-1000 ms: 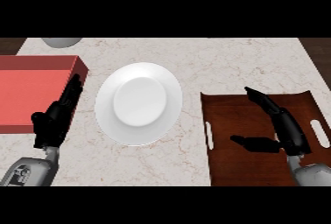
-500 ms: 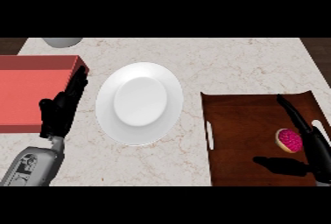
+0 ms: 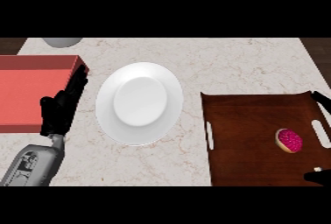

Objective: Pick the cupcake from the tray and place it in the plate

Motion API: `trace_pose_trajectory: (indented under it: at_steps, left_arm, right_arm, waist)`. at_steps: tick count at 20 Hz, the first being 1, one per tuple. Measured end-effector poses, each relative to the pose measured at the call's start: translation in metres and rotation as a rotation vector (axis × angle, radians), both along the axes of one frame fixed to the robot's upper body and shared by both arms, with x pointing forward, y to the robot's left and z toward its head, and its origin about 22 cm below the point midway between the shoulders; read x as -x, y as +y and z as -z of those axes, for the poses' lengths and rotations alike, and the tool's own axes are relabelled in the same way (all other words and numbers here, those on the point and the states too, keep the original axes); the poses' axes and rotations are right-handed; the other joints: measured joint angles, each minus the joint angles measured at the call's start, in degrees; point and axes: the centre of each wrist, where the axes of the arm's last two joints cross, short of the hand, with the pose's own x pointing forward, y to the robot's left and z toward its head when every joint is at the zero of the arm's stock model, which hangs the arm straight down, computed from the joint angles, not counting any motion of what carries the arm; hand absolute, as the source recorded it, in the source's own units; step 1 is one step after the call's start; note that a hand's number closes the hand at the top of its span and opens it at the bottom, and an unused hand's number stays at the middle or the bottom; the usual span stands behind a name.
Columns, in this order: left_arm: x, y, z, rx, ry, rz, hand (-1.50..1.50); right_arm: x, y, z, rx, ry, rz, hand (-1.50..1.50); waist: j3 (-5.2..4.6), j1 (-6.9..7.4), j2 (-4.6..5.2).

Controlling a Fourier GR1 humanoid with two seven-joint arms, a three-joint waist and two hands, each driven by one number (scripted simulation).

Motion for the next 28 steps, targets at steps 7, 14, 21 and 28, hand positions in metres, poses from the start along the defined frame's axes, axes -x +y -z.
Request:
trace_pose_trajectory:
  at_steps: [7,14,21,28]
  left_arm:
    - [-0.001,-0.005,0.007,-0.007,-0.005,0.01,0.0]
    - [-0.003,-0.007,0.0,-0.003,0.0,0.011,0.0]
    - [0.002,-0.007,0.003,0.004,0.0,0.021,0.0]
    - [0.005,-0.004,0.006,0.005,0.008,0.016,0.0]
  right_arm:
    - [-0.008,-0.003,-0.03,0.101,0.188,0.039,-1.5]
    - [-0.022,-0.003,-0.021,0.112,0.268,0.049,-1.5]
    - [-0.039,0.001,0.011,0.183,0.369,0.053,-1.5]
    - [-0.044,-0.002,0.051,0.214,0.432,0.045,-1.5]
  waist:
    - [0.09,0.72,0.18]
    - [0.16,0.99,0.21]
    - [0.18,1.18,0.25]
    - [0.18,1.1,0.23]
